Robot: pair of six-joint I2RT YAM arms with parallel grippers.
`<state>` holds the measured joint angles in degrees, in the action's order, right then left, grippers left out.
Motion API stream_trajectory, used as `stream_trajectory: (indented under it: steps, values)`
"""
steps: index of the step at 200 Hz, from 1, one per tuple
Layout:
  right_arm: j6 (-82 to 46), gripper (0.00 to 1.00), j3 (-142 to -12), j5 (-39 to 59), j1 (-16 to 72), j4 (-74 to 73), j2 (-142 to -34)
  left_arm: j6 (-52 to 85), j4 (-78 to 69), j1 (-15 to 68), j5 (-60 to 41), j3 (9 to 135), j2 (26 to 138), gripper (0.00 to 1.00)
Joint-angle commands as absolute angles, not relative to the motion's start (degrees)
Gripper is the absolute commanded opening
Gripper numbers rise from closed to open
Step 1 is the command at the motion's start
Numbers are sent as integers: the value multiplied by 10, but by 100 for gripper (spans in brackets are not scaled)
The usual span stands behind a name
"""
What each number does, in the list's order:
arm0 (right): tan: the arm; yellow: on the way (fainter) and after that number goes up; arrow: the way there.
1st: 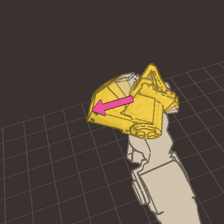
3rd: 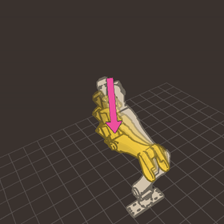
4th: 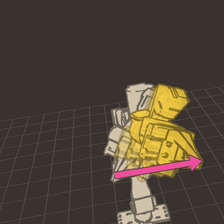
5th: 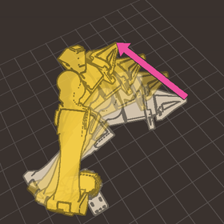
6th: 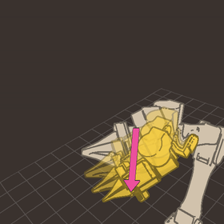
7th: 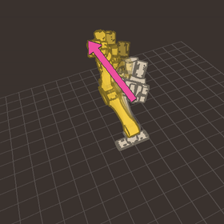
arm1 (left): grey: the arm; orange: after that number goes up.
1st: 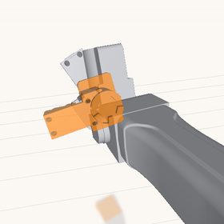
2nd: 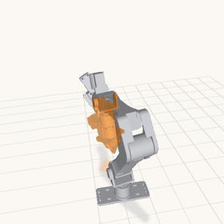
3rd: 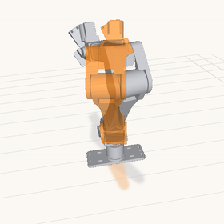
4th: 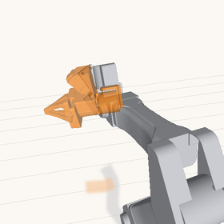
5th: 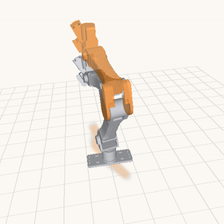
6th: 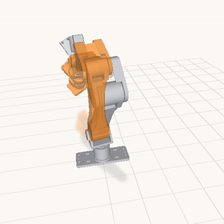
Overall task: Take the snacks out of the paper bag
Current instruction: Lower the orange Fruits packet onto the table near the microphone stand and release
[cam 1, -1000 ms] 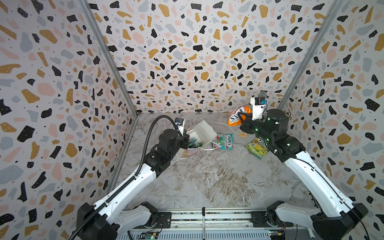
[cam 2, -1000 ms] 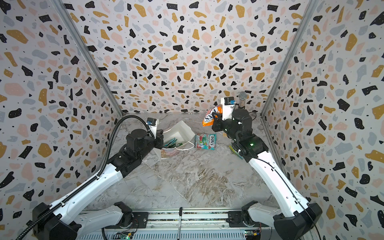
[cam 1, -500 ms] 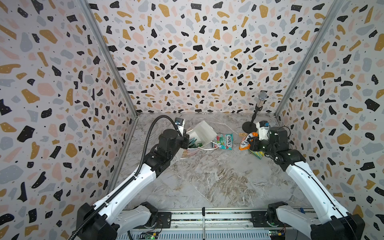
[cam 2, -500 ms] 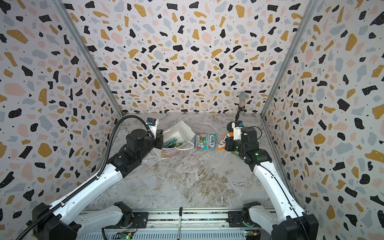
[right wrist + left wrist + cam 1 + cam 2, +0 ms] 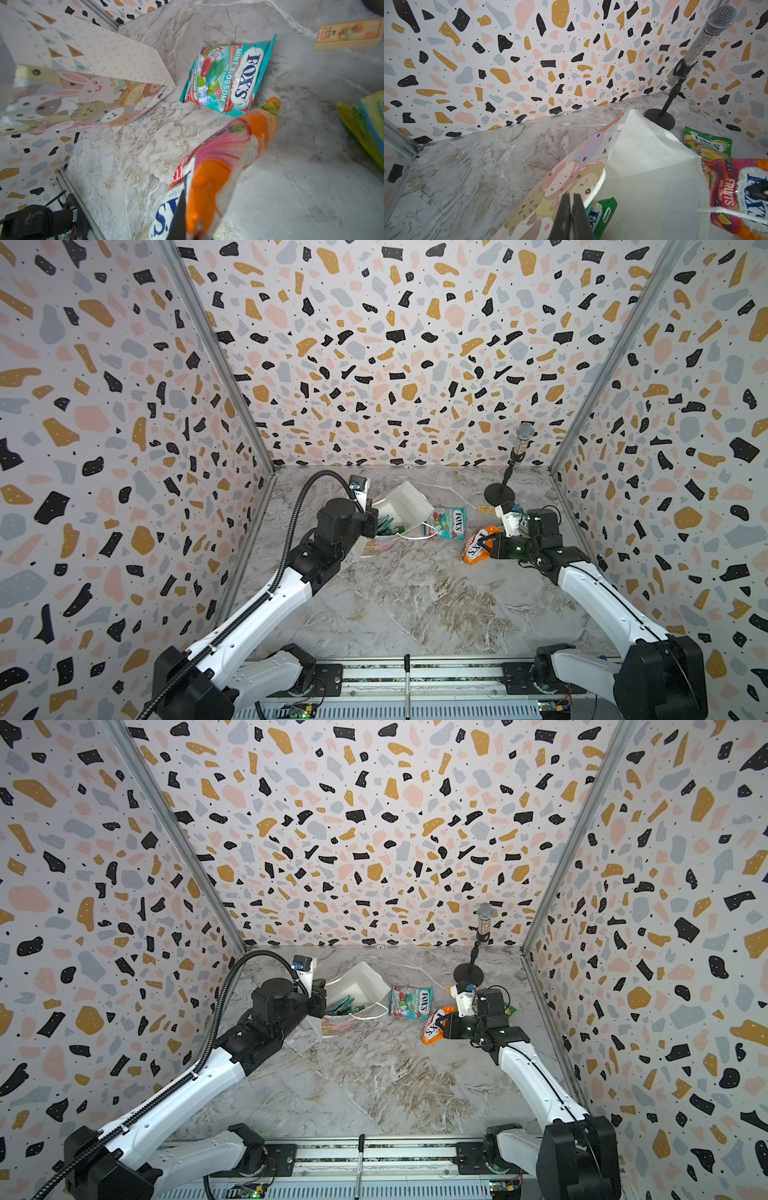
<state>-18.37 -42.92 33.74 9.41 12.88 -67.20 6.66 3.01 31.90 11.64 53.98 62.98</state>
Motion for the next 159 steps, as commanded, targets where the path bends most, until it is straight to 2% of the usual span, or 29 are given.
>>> stream_trajectory:
  steps: [1,28,55,92,131,159]
  values:
    - [-185,0,-419,369,86,93,-684,63,28,317,122,536,617,0]
    - [-171,0,-406,343,82,110,-705,62,28,317,123,536,617,0]
    - [-159,0,-398,265,83,131,-707,62,28,317,124,536,616,0]
    - [-160,0,-403,229,83,149,-721,62,29,318,123,536,616,0]
    - [-158,16,-413,166,83,175,-713,62,28,318,125,535,617,0]
    - [-160,22,-415,130,83,184,-706,61,29,319,124,536,619,0]
